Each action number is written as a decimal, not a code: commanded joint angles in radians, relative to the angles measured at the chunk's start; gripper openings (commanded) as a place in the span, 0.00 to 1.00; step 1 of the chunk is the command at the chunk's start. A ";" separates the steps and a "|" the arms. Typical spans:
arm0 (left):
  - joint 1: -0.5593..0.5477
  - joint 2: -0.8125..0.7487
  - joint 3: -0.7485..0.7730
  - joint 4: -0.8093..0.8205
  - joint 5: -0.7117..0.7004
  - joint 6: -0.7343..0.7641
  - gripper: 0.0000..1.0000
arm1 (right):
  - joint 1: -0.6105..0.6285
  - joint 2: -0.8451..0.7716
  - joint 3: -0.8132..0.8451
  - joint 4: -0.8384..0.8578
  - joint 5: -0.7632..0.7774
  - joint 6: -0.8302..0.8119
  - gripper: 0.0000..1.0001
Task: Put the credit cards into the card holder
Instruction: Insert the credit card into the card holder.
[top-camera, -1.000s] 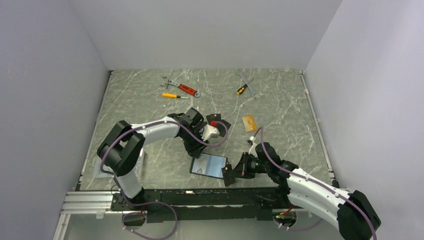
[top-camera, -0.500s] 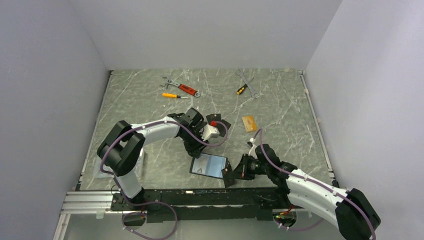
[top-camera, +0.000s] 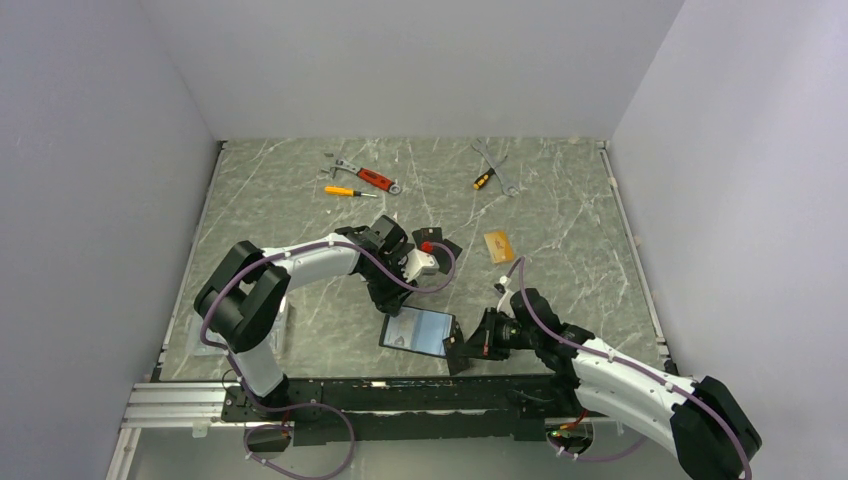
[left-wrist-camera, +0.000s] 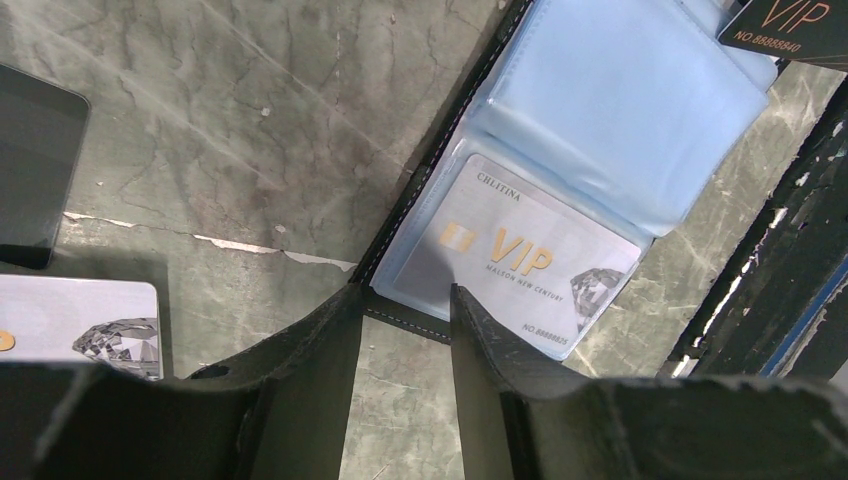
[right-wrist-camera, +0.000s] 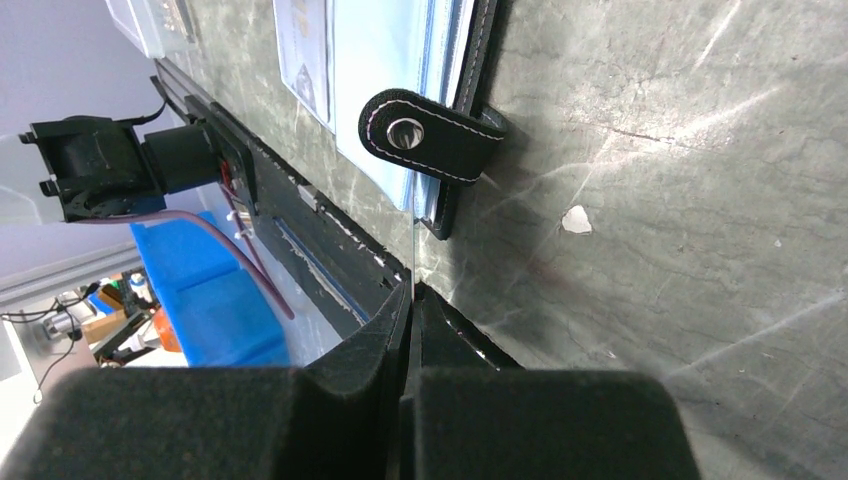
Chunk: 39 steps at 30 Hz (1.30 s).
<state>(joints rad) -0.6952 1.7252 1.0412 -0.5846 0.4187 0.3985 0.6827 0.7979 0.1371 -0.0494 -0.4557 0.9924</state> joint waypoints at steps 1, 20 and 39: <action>-0.010 -0.012 0.004 -0.004 0.001 0.011 0.43 | 0.006 0.000 -0.002 0.045 -0.019 0.014 0.00; -0.009 -0.009 0.006 -0.011 0.006 0.015 0.41 | 0.021 0.020 -0.003 0.128 -0.018 0.034 0.00; 0.102 -0.100 0.026 -0.084 0.178 0.143 0.43 | 0.059 0.314 0.163 0.371 -0.037 0.016 0.00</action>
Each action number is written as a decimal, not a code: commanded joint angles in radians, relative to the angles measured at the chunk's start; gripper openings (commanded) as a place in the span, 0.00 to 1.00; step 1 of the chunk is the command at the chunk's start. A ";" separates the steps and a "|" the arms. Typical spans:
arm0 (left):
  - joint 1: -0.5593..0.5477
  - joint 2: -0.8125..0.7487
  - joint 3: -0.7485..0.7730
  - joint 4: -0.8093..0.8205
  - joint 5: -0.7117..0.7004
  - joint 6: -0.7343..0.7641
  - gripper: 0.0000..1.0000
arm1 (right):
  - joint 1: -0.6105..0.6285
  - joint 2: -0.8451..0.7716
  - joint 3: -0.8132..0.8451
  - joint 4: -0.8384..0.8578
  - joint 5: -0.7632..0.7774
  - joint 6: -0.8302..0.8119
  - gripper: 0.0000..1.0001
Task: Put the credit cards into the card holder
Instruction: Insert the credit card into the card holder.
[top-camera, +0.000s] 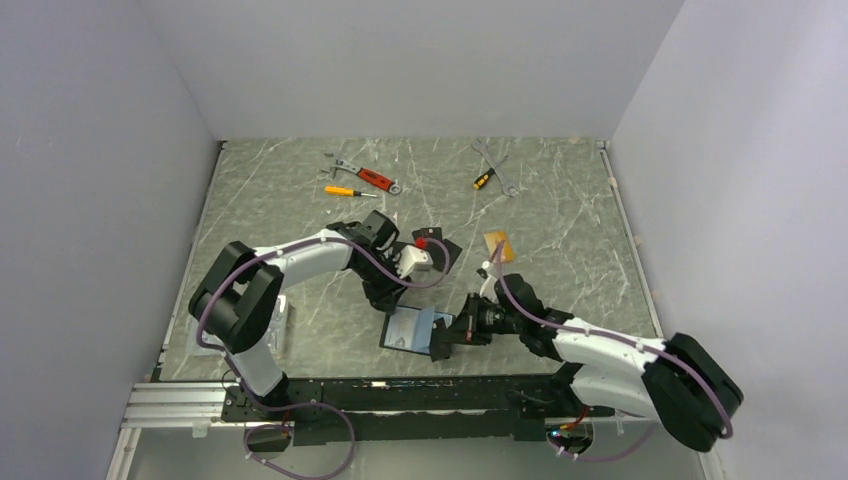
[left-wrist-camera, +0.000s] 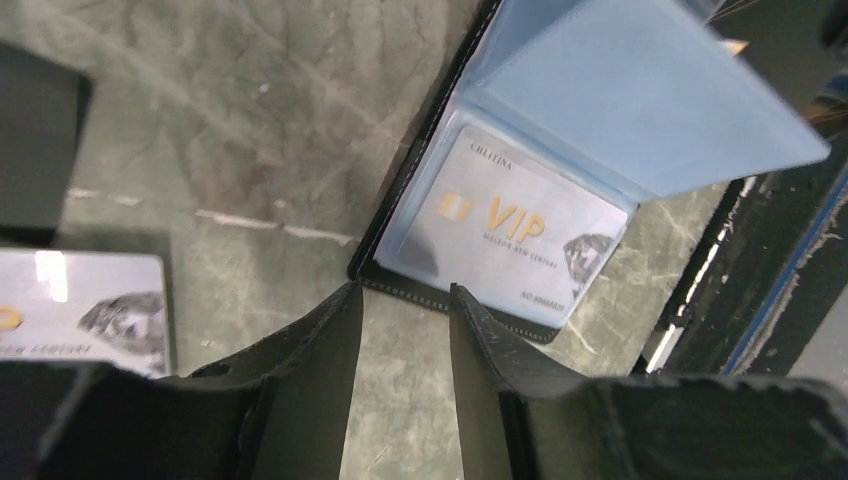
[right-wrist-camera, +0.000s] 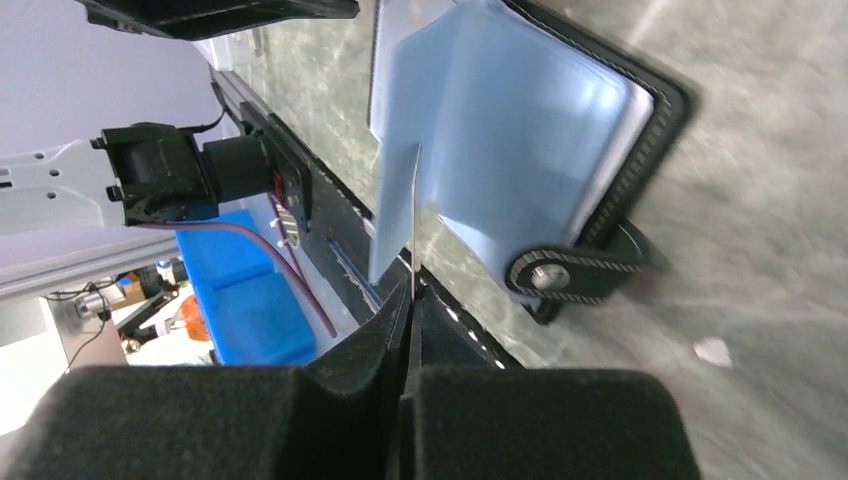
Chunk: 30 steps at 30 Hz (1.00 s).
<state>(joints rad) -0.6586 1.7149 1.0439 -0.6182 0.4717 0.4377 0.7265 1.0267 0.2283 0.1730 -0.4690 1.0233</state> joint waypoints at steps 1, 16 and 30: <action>0.083 -0.105 0.022 -0.064 0.144 0.138 0.44 | 0.021 0.116 0.082 0.168 -0.028 -0.017 0.00; 0.055 -0.324 -0.184 -0.025 0.121 0.588 0.47 | 0.036 0.352 0.149 0.249 0.027 -0.047 0.00; -0.209 -0.331 -0.372 0.220 -0.126 0.739 0.54 | 0.031 0.353 0.166 0.170 0.076 -0.060 0.00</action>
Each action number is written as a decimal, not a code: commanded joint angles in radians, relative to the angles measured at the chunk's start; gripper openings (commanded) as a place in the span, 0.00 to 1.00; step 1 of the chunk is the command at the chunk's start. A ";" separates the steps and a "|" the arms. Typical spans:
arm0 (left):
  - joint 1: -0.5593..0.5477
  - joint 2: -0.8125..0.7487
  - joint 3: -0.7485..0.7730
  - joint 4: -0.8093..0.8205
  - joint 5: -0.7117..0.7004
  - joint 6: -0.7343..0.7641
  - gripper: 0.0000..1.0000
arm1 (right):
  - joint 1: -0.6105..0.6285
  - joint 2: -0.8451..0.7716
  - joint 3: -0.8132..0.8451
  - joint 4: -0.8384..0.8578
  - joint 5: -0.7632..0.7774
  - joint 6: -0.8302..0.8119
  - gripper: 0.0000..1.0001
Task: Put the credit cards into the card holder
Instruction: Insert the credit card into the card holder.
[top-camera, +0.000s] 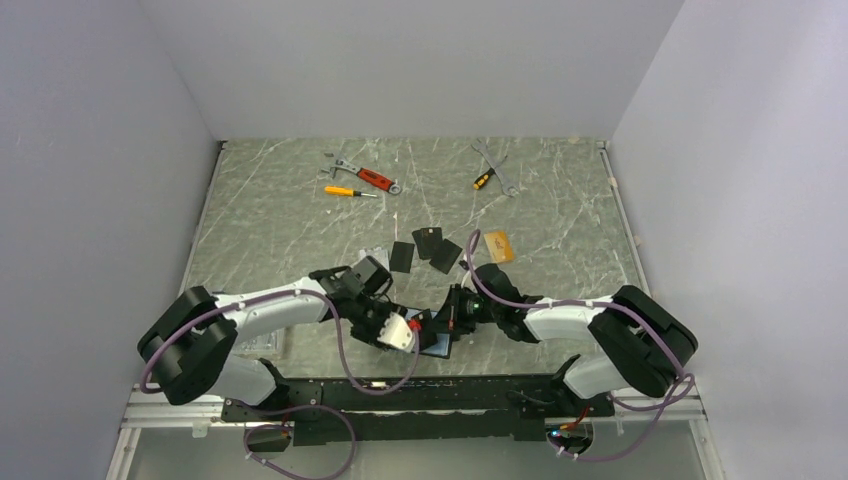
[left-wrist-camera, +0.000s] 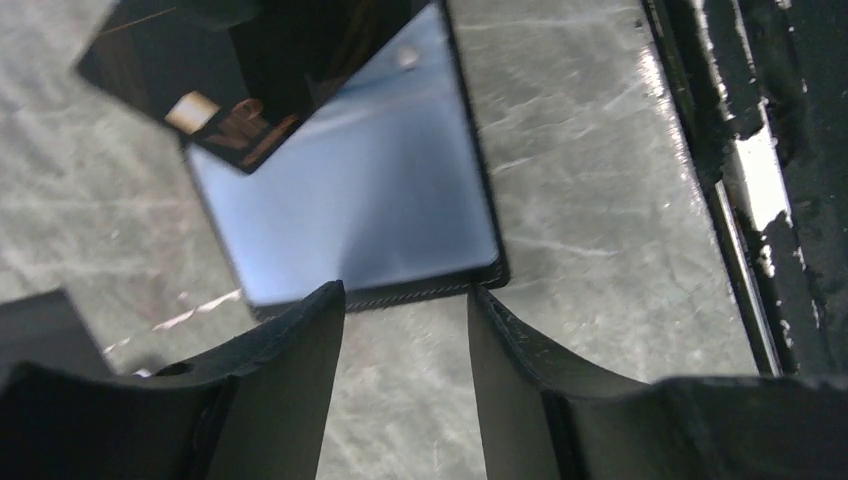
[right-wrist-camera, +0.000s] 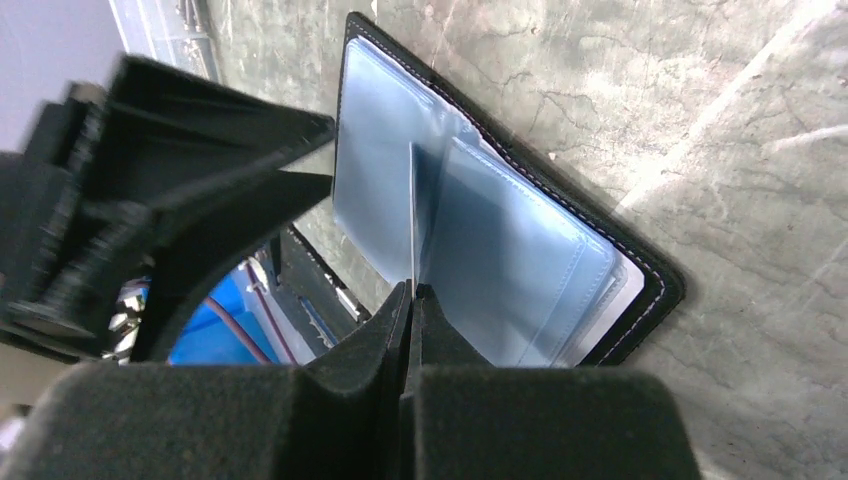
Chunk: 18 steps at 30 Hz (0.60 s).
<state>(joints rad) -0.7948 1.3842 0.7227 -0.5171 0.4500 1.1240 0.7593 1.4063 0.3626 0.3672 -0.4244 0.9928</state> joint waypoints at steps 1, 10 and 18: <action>-0.089 0.010 -0.059 0.140 -0.121 0.039 0.52 | -0.005 -0.028 0.032 -0.027 0.031 -0.032 0.00; -0.192 0.097 -0.015 0.204 -0.213 -0.177 0.32 | -0.093 -0.123 0.016 -0.087 0.060 -0.069 0.00; -0.263 0.136 0.058 0.107 -0.188 -0.348 0.27 | -0.104 -0.181 -0.040 -0.067 0.150 -0.021 0.00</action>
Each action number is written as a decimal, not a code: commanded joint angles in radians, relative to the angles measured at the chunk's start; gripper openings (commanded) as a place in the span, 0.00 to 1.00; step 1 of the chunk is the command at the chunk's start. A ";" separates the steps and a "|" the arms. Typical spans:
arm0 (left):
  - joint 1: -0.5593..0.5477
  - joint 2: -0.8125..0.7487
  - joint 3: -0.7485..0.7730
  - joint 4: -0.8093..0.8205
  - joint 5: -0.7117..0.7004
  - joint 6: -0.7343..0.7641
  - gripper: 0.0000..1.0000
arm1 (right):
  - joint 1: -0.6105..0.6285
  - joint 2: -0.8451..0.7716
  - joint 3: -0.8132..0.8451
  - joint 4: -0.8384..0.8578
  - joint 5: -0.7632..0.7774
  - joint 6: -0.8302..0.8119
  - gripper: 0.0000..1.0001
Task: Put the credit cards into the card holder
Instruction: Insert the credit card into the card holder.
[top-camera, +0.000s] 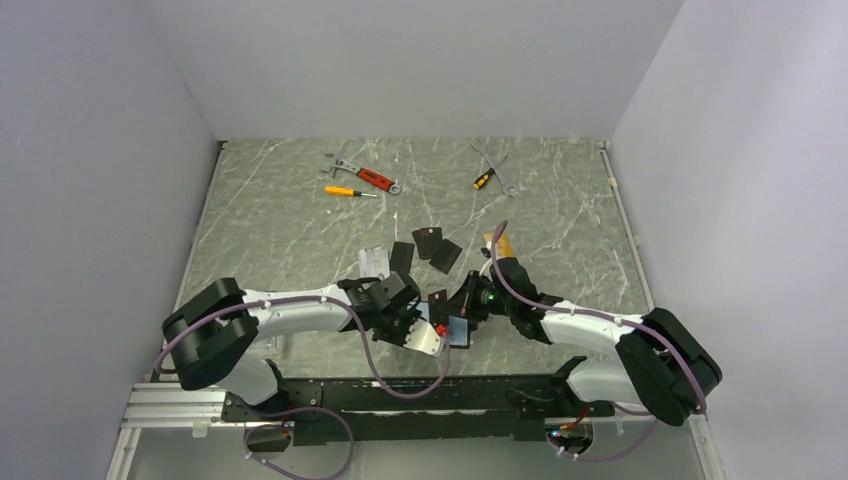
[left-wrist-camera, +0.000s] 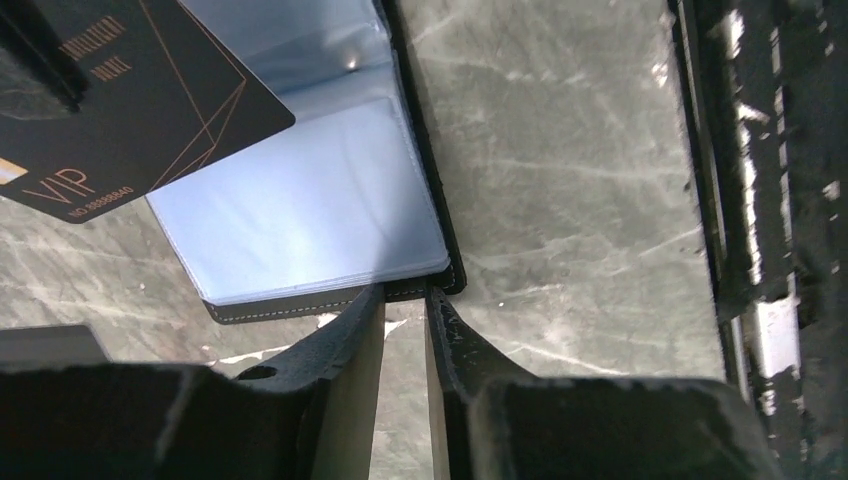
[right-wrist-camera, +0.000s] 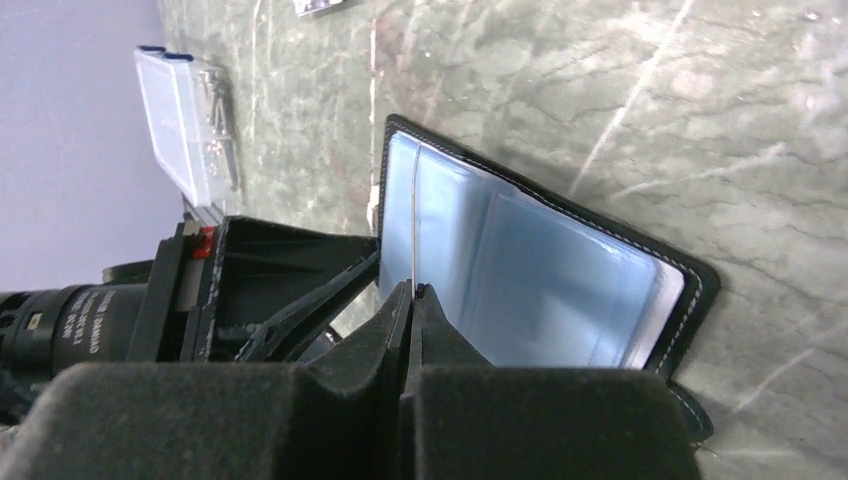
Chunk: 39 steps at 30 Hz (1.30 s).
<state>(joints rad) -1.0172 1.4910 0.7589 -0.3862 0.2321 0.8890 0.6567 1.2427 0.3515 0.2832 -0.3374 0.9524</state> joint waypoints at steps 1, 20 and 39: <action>-0.047 0.029 0.030 -0.039 0.046 -0.132 0.27 | 0.003 -0.025 -0.037 0.004 0.076 0.020 0.00; -0.075 -0.080 0.137 -0.152 0.017 -0.182 0.44 | 0.034 -0.074 -0.065 0.017 0.148 -0.012 0.00; -0.130 -0.005 -0.022 0.025 -0.116 -0.054 0.40 | 0.083 -0.018 -0.147 0.185 0.158 0.072 0.00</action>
<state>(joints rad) -1.1378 1.4803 0.7597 -0.4068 0.1444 0.8200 0.7242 1.2144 0.2237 0.3977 -0.1982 0.9974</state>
